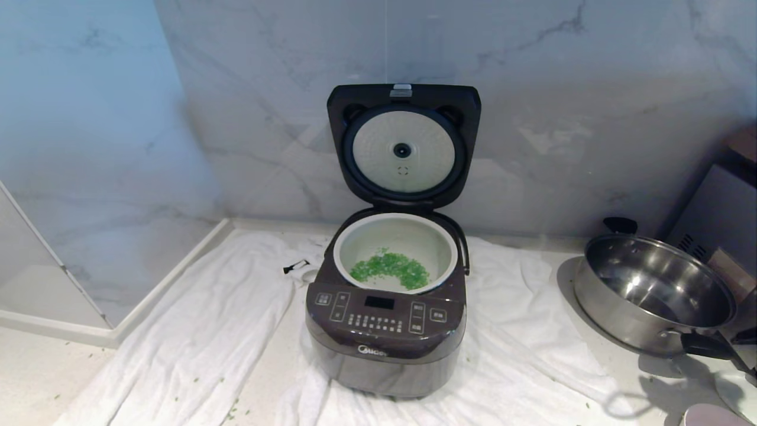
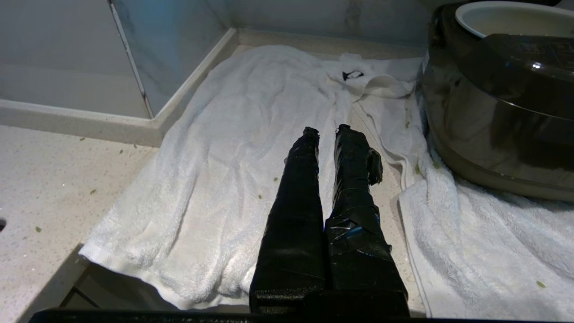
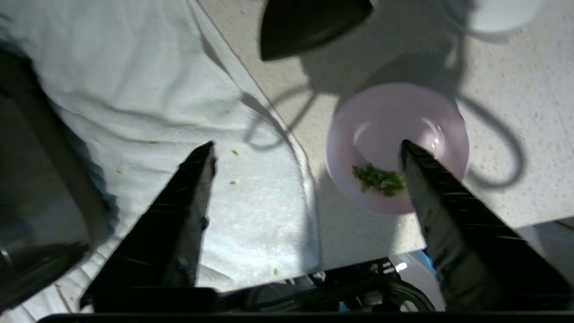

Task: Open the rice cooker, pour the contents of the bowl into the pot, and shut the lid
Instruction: Place the bowl on the table, then close the rice cooker

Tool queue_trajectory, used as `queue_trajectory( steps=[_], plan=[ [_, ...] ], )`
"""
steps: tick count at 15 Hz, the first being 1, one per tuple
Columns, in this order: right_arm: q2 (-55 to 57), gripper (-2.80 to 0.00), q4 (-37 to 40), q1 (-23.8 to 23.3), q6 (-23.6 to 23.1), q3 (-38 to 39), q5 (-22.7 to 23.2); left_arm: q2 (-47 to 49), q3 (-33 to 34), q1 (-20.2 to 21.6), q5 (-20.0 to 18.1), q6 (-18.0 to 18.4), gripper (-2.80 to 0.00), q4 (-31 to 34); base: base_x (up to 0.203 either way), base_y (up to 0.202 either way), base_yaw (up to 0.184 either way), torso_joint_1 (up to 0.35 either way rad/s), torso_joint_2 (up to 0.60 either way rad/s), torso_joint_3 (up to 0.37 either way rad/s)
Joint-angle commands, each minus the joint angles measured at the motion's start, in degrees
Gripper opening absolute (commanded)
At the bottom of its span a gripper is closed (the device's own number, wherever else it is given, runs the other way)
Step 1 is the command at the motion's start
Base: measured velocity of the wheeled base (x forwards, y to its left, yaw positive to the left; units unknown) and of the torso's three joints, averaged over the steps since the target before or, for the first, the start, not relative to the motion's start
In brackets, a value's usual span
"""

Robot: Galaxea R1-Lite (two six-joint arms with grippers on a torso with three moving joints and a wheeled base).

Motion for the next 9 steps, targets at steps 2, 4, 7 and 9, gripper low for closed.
queue_trajectory(
  steps=[2,4,7,9],
  plan=[
    [-1.89,-2.8,0.12,3.56,2.98,-6.81,1.93,0.08,0.0,0.01,0.02,-0.03,-2.8,0.0,0.0,0.0,0.0,0.0,0.0,0.0],
    [-1.16,-2.8,0.02,5.55,3.75,-12.99,4.25,0.08,0.0,0.01,0.02,-0.03,-2.8,0.0,0.0,0.0,0.0,0.0,0.0,0.0],
    [2.72,-2.8,-0.1,10.96,6.8,-25.26,5.56,0.08,0.0,0.01,0.02,-0.03,-2.8,0.0,0.0,0.0,0.0,0.0,0.0,0.0],
    [6.27,-2.8,-0.12,16.41,10.49,-33.33,5.98,0.08,0.0,0.01,-0.06,-0.03,-2.8,0.0,0.0,0.0,0.0,0.0,0.0,0.0]
  ],
)
